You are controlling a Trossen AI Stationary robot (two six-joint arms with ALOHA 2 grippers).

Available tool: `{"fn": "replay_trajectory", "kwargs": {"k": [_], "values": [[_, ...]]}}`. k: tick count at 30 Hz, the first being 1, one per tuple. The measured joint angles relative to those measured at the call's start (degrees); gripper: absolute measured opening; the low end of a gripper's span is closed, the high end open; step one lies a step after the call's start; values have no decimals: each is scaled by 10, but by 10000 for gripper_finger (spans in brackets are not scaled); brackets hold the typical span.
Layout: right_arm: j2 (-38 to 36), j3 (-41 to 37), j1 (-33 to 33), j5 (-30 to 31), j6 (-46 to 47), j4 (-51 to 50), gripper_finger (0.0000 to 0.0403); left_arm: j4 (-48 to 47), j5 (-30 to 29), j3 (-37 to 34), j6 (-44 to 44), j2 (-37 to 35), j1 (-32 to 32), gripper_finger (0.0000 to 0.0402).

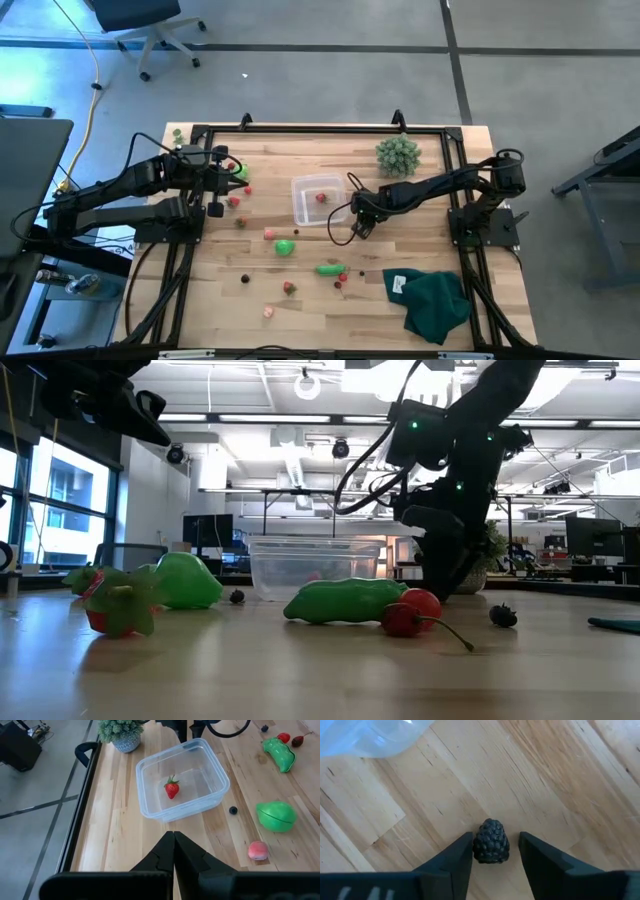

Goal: Pick and placing Produce into tupperware
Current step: Put the blackberry into the transparent bin

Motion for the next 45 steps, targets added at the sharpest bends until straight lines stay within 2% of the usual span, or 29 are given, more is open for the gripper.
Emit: {"fn": "replay_trajectory", "kwargs": {"k": [11, 22, 34, 45], "values": [[0, 0, 0, 1, 0, 0, 89, 0, 0, 0, 0, 0, 0, 1], [1, 10, 4, 9, -2, -5, 84, 0, 0, 0, 0, 0, 0, 1], [-39, 101, 35, 65, -18, -98, 83, 0, 0, 0, 0, 0, 0, 1], [-42, 237, 58, 86, -117, -102, 83, 0, 0, 0, 0, 0, 0, 1]]}}
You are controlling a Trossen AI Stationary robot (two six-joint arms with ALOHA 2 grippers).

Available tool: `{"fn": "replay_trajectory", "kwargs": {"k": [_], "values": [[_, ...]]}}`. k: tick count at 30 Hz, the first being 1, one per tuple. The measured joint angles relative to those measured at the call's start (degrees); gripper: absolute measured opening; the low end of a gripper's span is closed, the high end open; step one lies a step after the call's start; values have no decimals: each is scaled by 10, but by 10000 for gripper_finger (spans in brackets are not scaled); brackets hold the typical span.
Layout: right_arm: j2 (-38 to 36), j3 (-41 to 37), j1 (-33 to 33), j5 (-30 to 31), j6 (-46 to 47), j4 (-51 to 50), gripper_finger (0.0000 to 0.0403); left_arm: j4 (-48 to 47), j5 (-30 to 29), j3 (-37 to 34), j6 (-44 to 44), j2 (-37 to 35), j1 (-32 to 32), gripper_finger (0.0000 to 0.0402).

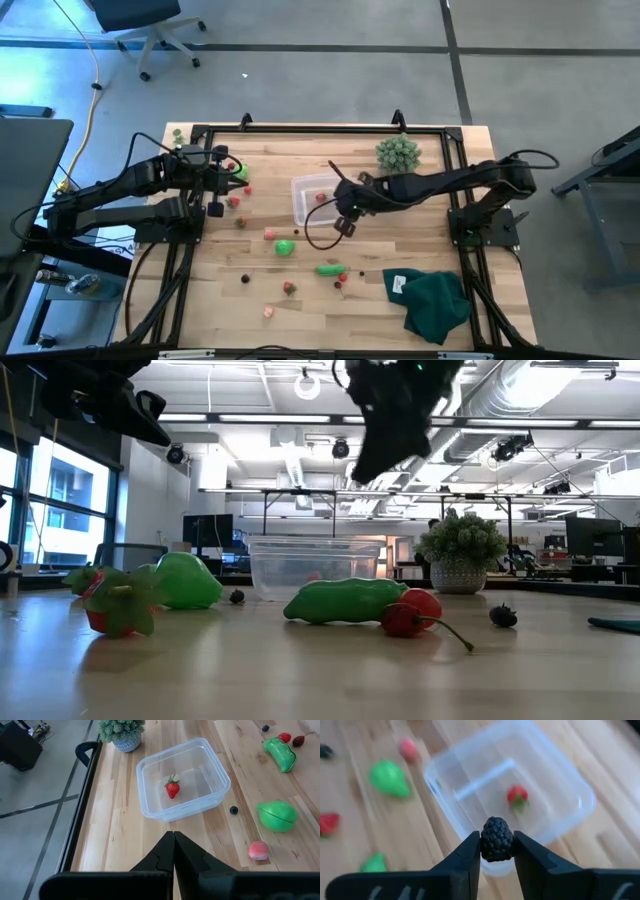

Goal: Pick and placing Produce into tupperware
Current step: Put the blackberry into the transparent bin

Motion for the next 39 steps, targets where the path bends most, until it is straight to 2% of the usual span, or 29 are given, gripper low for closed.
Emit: {"fn": "replay_trajectory", "kwargs": {"k": [4, 11, 15, 19, 29, 39], "values": [[5, 23, -11, -7, -33, 32, 83, 0, 0, 0, 0, 0, 0, 1], [52, 24, -59, -73, -64, 67, 83, 0, 0, 0, 0, 0, 0, 1], [103, 42, -86, -123, -83, 61, 83, 0, 0, 0, 0, 0, 0, 1], [160, 95, -97, -148, -100, 9, 83, 0, 0, 0, 0, 0, 0, 1], [276, 237, -94, -144, -127, -141, 83, 0, 0, 0, 0, 0, 0, 1], [309, 250, -94, -150, -135, -159, 83, 0, 0, 0, 0, 0, 0, 1]]}}
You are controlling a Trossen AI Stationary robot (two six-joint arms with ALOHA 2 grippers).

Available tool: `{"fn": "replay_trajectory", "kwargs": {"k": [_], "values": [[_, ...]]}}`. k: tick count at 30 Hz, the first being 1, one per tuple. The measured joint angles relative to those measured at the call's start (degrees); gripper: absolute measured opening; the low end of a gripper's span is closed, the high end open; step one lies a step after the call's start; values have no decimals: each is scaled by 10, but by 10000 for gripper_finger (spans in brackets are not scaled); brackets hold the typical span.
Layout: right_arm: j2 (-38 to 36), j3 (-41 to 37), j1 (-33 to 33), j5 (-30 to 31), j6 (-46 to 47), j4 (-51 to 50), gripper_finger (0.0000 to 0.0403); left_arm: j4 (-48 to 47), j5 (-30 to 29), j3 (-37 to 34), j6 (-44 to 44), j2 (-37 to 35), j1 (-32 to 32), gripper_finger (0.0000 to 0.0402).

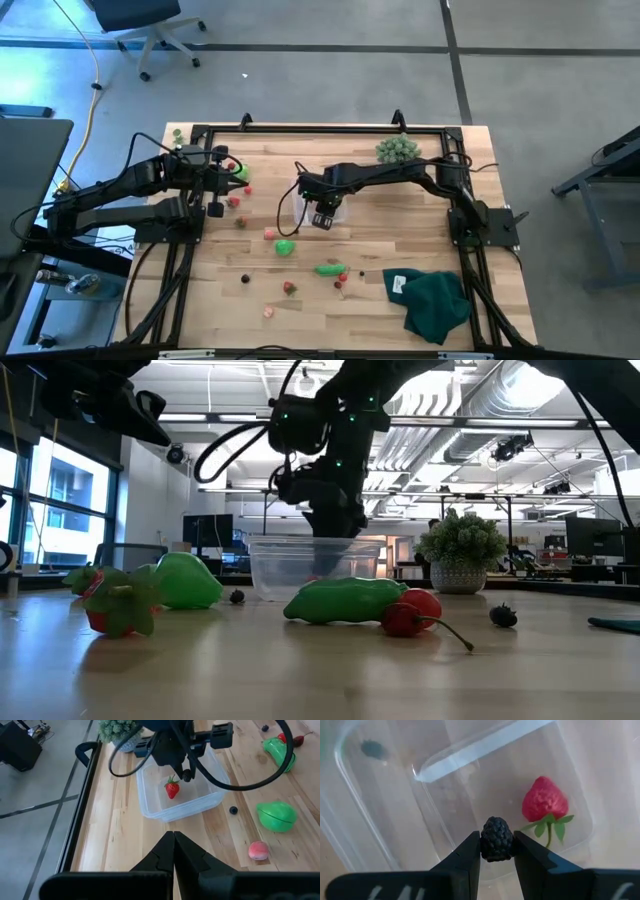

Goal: Pick and placing Produce into tupperware
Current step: Put the blackberry into the transparent bin, then put the green pea pod into the transparent bin

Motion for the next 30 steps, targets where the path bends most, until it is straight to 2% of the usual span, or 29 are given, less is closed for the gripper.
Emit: {"fn": "replay_trajectory", "kwargs": {"k": [17, 26, 30], "values": [[4, 0, -1, -1, -2, 1, 88, 0, 0, 0, 0, 0, 0, 1], [4, 0, -2, 9, -2, 2, 162, 0, 0, 0, 0, 0, 0, 1], [4, 0, -2, 9, -3, 2, 179, 0, 0, 0, 0, 0, 0, 1]]}}
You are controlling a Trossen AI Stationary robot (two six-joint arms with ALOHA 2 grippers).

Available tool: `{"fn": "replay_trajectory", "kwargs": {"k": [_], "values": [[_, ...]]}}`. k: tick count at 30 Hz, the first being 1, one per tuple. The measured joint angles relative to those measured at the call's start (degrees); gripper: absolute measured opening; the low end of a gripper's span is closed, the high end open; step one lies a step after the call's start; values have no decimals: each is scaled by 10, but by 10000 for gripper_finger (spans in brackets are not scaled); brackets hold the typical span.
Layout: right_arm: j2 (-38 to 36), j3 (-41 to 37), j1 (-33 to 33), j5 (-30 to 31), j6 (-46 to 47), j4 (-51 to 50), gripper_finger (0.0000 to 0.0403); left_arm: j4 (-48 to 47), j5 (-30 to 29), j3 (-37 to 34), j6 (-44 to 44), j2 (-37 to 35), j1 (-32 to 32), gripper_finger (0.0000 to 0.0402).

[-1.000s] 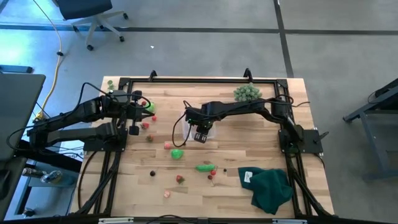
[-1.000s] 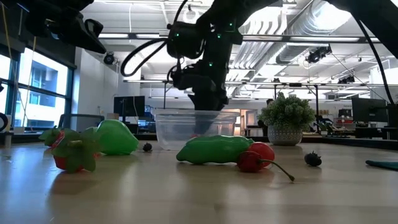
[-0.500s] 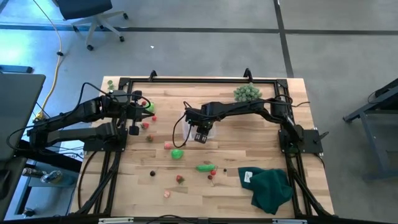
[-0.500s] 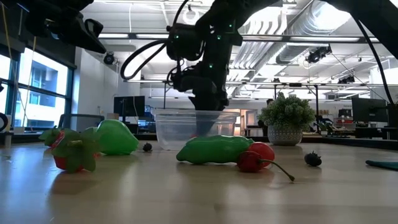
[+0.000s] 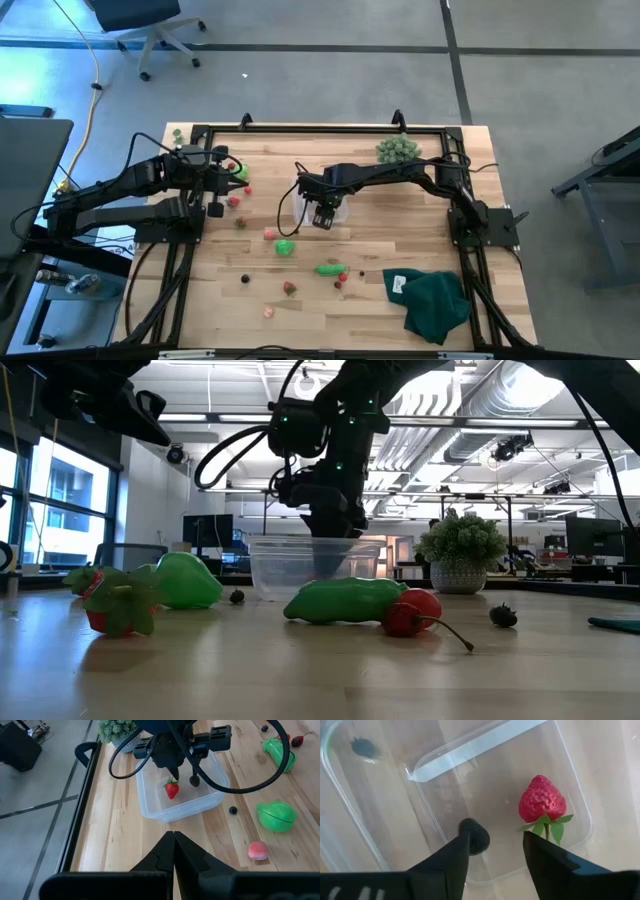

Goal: Pick and placing Produce into tupperware
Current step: Put the green pea pod into the transparent bin

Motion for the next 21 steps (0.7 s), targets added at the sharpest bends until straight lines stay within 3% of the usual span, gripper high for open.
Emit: {"fn": "replay_trajectory", "kwargs": {"k": [6, 13, 21], "values": [[0, 30, 3, 5, 0, -35, 181, 0, 0, 0, 0, 0, 0, 1], [-12, 95, 29, 61, -2, -100, 181, 0, 0, 0, 0, 0, 0, 1], [-114, 35, 81, 131, 89, -105, 181, 0, 0, 0, 0, 0, 0, 1]]}}
